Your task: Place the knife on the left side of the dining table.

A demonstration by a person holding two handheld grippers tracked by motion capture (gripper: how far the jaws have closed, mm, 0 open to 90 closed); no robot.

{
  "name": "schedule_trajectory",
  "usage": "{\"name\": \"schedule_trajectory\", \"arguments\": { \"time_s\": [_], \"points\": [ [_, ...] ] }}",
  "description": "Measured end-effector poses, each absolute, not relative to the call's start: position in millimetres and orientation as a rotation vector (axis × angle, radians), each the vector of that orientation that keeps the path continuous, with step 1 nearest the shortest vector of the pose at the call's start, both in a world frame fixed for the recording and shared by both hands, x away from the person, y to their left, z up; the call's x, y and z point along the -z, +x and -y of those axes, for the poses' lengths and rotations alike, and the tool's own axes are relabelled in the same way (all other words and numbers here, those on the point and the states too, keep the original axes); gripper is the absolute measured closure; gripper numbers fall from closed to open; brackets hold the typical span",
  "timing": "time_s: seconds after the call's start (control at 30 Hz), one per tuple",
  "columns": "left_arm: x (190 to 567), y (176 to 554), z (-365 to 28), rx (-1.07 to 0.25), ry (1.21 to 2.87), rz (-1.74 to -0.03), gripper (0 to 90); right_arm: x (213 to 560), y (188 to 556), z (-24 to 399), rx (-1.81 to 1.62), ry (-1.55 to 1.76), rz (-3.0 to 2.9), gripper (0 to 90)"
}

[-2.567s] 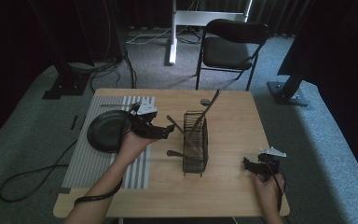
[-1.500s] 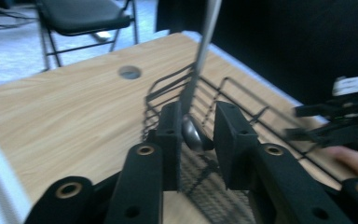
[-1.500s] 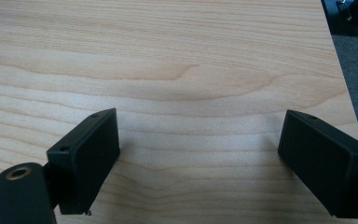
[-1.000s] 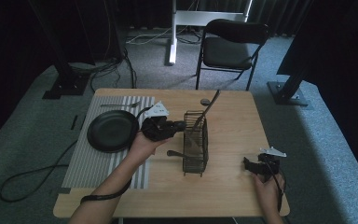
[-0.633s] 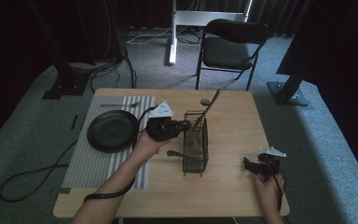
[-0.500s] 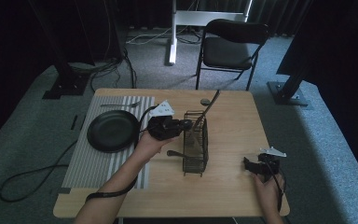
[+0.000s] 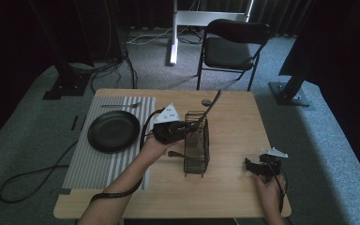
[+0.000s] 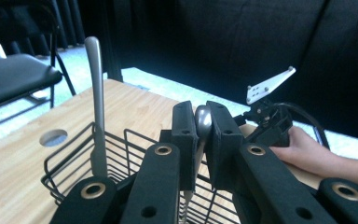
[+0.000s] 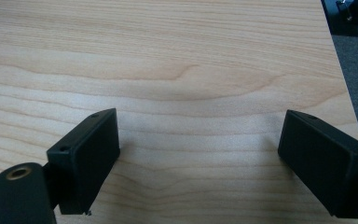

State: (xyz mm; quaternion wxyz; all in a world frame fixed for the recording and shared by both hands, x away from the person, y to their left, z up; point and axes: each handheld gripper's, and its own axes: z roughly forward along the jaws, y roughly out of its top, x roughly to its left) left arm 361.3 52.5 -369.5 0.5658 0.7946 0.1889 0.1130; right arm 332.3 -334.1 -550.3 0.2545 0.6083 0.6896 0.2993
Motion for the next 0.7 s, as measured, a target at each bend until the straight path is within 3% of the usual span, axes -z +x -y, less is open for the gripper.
{"name": "schedule_trajectory", "arguments": {
  "time_s": [0.7],
  "points": [
    [353, 360, -49, -0.297, 1.879, -0.463, 84.1, 550, 332, 334, -0.813, 1.652, -1.873, 11.7]
  ]
}}
